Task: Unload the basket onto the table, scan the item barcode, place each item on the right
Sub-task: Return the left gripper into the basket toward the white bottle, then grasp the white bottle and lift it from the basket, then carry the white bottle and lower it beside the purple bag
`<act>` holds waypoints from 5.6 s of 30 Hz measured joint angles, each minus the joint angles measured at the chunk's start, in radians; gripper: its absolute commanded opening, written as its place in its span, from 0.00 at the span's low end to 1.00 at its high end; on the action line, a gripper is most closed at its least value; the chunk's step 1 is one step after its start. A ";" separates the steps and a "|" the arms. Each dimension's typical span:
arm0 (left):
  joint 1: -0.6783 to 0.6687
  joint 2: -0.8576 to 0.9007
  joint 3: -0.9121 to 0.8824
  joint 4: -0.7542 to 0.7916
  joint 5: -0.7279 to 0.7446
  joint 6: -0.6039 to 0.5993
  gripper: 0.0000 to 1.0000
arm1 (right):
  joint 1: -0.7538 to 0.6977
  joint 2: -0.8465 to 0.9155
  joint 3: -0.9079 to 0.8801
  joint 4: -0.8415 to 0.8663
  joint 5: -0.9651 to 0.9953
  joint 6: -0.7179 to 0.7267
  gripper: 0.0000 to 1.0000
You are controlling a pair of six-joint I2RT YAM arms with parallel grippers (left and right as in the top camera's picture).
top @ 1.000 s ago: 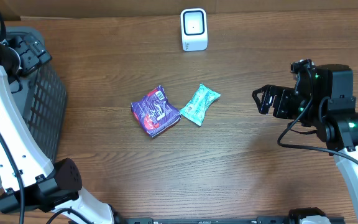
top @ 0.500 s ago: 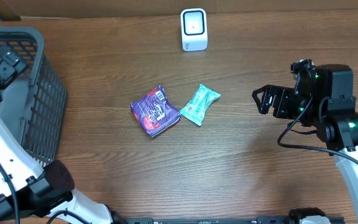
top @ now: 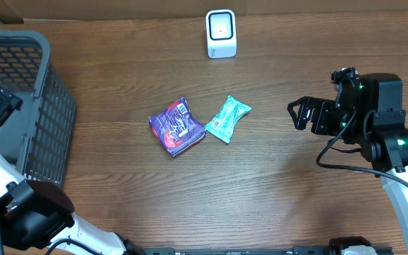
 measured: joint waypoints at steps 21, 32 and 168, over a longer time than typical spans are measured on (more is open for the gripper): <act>0.029 0.003 -0.309 0.292 -0.089 -0.003 1.00 | 0.000 0.000 0.000 0.000 0.000 0.000 1.00; 0.093 0.110 -0.310 0.302 -0.080 0.057 1.00 | 0.000 0.000 0.000 -0.001 0.000 0.000 1.00; -0.809 -0.069 -0.853 0.680 -0.177 0.043 0.04 | 0.000 0.002 0.000 0.000 0.000 0.000 1.00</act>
